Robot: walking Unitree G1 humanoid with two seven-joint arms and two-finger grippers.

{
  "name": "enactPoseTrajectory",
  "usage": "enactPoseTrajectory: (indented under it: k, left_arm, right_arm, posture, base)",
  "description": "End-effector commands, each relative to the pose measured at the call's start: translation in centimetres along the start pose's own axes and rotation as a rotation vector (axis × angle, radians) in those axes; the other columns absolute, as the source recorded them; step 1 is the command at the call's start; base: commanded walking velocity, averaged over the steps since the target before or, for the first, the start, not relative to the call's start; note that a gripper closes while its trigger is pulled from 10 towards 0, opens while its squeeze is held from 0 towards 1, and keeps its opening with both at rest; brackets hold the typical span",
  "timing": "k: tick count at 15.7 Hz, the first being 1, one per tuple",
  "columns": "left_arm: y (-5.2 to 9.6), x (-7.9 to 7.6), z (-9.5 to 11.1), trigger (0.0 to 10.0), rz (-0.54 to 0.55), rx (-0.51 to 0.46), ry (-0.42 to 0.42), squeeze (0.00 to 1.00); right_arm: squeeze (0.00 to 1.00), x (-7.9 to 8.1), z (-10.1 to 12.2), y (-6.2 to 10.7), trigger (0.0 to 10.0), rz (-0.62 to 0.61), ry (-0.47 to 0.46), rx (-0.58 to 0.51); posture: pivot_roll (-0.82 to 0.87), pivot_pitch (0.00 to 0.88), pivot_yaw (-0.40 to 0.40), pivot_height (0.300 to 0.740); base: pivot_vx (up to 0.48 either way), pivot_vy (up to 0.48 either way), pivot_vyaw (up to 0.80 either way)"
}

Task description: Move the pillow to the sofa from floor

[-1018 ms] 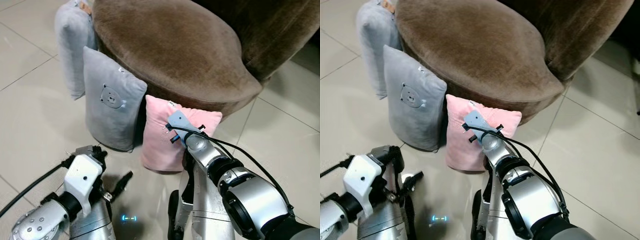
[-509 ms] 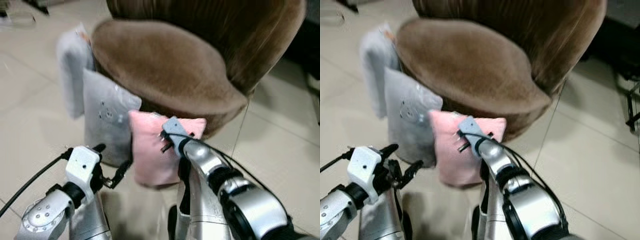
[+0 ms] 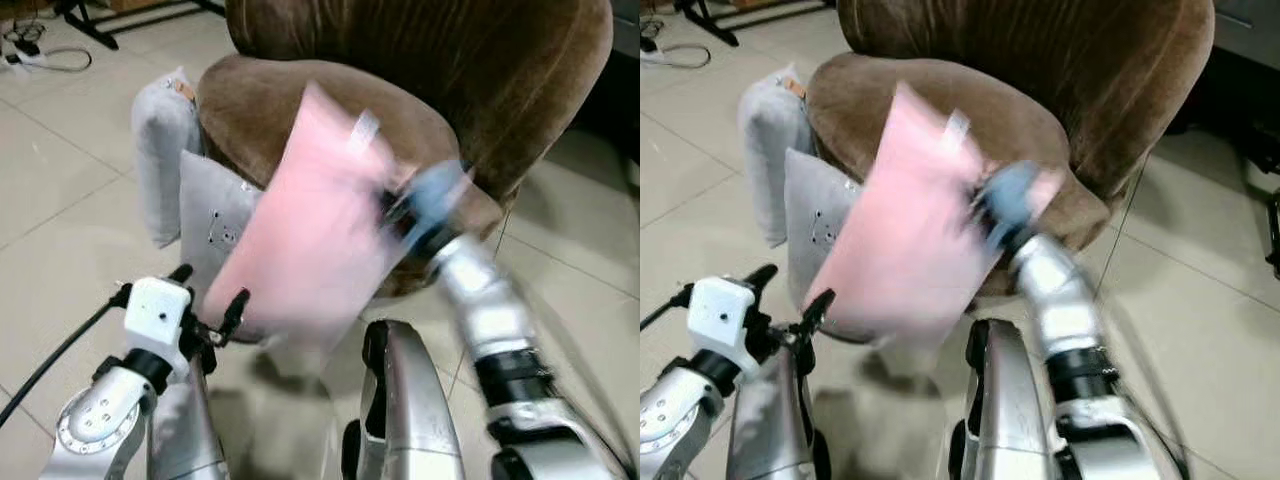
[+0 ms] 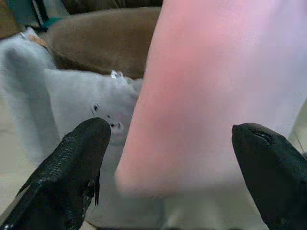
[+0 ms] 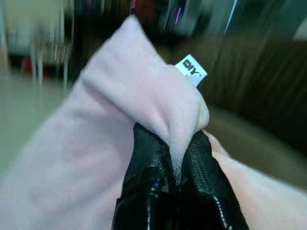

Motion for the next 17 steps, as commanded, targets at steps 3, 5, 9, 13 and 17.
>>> enactPoseTrajectory:
  k: [3, 5, 9, 13, 17]
  left_arm:
    - [-0.5, 0.6, 1.7, 10.0, 0.050, -0.033, -0.019, 0.63]
    - [-1.0, 1.1, 2.0, 10.0, 0.076, -0.040, -0.034, 0.64]
    - [-1.3, 2.7, 3.7, 10.0, 0.137, -0.092, -0.073, 0.57]
    - [-1.9, 3.5, 3.4, 10.0, 0.201, -0.086, -0.090, 0.53]
    - [-2.1, 3.7, 2.9, 10.0, 0.236, -0.086, -0.076, 0.53]
  right_arm:
    - [0.00, -3.3, 11.8, -0.5, 0.0, -0.139, -0.073, -0.334]
    - [0.00, -5.2, 15.3, -0.9, 0.0, -0.269, -0.177, -0.446]
    - [0.00, -1.1, 6.0, -3.4, 10.0, -0.295, -0.223, -0.091]
    - [0.00, 2.5, -1.5, -1.4, 10.0, -0.226, -0.238, 0.096]
    - [0.00, 2.2, -2.0, -1.0, 10.0, -0.250, -0.239, 0.132]
  posture:
    - [0.01, 0.000, -0.085, 0.423]
    - [0.02, 0.000, -0.096, 0.423]
    - [0.03, 0.000, -0.092, 0.423]
    - [0.03, 0.000, -0.086, 0.423]
    - [0.00, 0.000, -0.071, 0.458]
  base:
    - [0.000, 0.000, 0.00]
    - [0.000, 0.000, 0.00]
    - [0.000, 0.000, 0.00]
    - [0.000, 0.000, 0.00]
    - [0.000, 0.000, 0.00]
Point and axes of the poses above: a point about 5 cm out from each wrist's last joint towards the gripper, its own y axis pointing back from the gripper into the wrist, its own z axis along the axis of the wrist's last joint, x = y × z, the point moved 6 cm from there along -y, pointing out of the wrist towards the gripper
